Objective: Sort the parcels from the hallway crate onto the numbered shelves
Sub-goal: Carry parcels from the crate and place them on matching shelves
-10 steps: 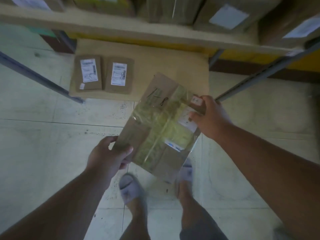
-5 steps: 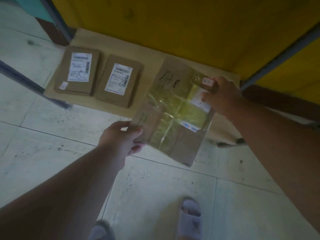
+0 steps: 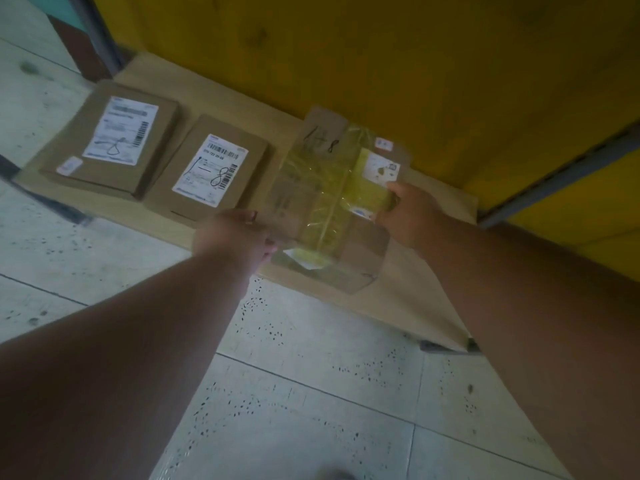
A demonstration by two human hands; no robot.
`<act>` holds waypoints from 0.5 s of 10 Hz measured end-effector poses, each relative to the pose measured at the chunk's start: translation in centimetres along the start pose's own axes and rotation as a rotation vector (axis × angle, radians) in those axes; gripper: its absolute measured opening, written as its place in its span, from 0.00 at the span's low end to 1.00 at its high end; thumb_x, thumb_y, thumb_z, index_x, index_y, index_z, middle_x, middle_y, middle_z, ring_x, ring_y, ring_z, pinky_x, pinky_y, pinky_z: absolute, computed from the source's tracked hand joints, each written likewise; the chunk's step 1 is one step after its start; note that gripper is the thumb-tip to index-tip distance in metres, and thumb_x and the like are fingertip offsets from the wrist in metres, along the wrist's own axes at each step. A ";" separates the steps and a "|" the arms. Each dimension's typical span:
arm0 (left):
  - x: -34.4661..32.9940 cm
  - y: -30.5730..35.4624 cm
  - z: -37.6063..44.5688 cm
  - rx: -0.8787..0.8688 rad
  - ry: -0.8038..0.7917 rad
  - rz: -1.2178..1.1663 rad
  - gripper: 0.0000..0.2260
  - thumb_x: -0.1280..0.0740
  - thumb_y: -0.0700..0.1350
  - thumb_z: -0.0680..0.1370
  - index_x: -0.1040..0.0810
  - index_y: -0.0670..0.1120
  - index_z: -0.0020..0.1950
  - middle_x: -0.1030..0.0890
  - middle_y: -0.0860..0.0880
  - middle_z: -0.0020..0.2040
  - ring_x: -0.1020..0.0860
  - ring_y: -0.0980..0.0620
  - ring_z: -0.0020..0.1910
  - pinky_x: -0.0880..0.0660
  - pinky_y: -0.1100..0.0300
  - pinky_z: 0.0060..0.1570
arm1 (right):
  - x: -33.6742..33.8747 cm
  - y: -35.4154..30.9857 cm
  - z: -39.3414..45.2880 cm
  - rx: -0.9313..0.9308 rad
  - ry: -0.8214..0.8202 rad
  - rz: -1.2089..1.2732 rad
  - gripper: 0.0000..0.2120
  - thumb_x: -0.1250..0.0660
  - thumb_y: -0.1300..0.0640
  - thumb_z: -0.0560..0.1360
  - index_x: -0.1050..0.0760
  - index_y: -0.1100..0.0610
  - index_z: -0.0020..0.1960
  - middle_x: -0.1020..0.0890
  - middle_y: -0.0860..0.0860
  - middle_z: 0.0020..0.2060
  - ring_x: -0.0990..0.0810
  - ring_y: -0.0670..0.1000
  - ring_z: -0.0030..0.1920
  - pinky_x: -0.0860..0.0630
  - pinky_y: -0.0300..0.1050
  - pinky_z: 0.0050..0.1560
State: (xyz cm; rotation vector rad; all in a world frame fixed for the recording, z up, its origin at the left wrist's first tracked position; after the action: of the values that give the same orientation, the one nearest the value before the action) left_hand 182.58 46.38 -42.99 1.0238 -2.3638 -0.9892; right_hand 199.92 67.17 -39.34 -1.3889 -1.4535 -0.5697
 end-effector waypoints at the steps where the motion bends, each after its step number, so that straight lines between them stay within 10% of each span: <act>1: 0.0 0.3 -0.4 -0.093 0.015 0.092 0.22 0.32 0.38 0.77 0.27 0.46 0.71 0.19 0.48 0.47 0.18 0.47 0.46 0.19 0.45 0.55 | -0.3 -0.4 -0.3 0.010 0.000 -0.001 0.35 0.28 0.48 0.74 0.37 0.52 0.77 0.28 0.57 0.71 0.26 0.59 0.67 0.26 0.52 0.64; 3: 3.4 0.8 -5.9 -0.164 0.147 0.509 0.21 0.32 0.44 0.76 0.30 0.53 0.69 0.20 0.51 0.52 0.21 0.50 0.37 0.28 0.60 0.30 | 0.0 -3.5 -6.3 0.053 0.048 -0.077 0.30 0.32 0.45 0.72 0.31 0.51 0.72 0.30 0.57 0.68 0.27 0.60 0.64 0.26 0.55 0.64; 5: 11.3 -0.1 -14.6 -0.228 0.051 0.706 0.17 0.32 0.47 0.77 0.28 0.56 0.65 0.20 0.56 0.54 0.21 0.57 0.48 0.28 0.60 0.42 | 0.5 -11.8 -18.3 0.276 0.006 0.000 0.28 0.31 0.46 0.75 0.32 0.52 0.72 0.29 0.53 0.69 0.27 0.54 0.65 0.26 0.49 0.62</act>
State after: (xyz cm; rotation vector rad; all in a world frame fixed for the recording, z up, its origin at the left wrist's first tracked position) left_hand 183.51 31.30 -32.41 0.0954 -2.2307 -0.8954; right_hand 195.16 48.93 -28.35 -1.1688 -1.4658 -0.3567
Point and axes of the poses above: each hand's wrist, its own z-axis towards the middle knuckle, its own x-axis out of the back of the hand, y = z × x, the point moved 5 cm from there along z, towards the middle knuckle
